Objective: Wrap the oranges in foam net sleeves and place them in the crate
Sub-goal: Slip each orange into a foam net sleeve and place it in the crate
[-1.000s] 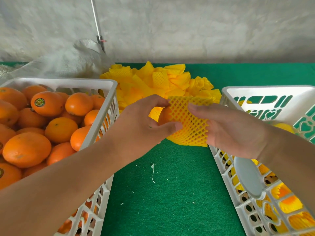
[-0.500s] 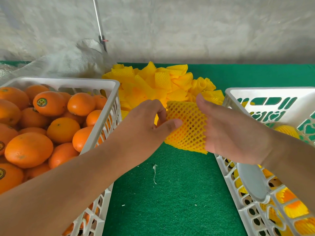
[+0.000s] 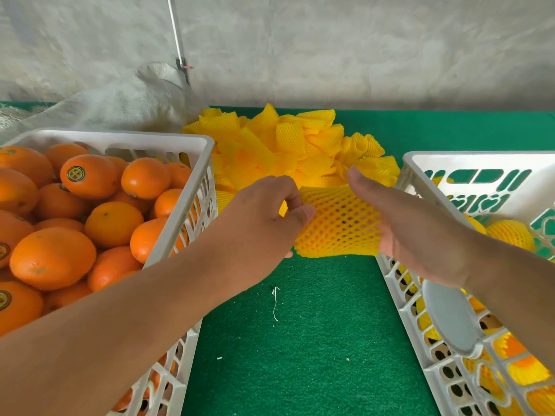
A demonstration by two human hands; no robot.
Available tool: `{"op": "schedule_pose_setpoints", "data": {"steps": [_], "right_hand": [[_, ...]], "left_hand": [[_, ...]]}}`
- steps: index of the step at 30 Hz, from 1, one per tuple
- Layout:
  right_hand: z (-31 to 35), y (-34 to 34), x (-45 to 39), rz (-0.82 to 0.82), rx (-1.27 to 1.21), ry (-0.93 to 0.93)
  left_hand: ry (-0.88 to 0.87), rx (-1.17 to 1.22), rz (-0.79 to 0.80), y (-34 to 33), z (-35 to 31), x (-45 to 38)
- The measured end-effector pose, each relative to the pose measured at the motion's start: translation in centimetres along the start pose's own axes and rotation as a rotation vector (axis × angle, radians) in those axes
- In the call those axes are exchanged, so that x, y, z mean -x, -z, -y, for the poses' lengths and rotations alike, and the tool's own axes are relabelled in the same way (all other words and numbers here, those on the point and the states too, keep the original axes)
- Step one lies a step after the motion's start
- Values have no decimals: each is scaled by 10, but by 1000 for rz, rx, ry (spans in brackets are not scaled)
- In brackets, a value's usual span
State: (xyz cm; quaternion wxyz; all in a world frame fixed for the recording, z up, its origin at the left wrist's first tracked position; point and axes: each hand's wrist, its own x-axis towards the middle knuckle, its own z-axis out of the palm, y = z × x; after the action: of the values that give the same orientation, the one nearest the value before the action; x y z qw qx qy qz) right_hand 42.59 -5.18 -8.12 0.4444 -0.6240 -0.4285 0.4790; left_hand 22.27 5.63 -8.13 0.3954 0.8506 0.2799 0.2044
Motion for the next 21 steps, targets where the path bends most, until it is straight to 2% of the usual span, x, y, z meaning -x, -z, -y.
{"op": "schedule_pose_setpoints", "data": {"steps": [5,7,8,10,12,18,21], "right_hand": [[1,-3,6,110,-181,133],[4,-5,8,120,-204,133],[4,-5,8,74,-128,131],[4,-4,10,-50,193,123],[4,-9,13,-70,409,113],[4,-23,16,-79,533,137],[-1,-25,15,-178,637,224]], "left_hand": [[152,150,-7,7,3,-4],[208,236,-2,8,3,-6],[224,286,10,8,3,-8],[241,375,33,8,3,-9],[267,399,50,9,2,-9],[310,470,40,12,7,-11],[321,491,14,13,7,-12]]}}
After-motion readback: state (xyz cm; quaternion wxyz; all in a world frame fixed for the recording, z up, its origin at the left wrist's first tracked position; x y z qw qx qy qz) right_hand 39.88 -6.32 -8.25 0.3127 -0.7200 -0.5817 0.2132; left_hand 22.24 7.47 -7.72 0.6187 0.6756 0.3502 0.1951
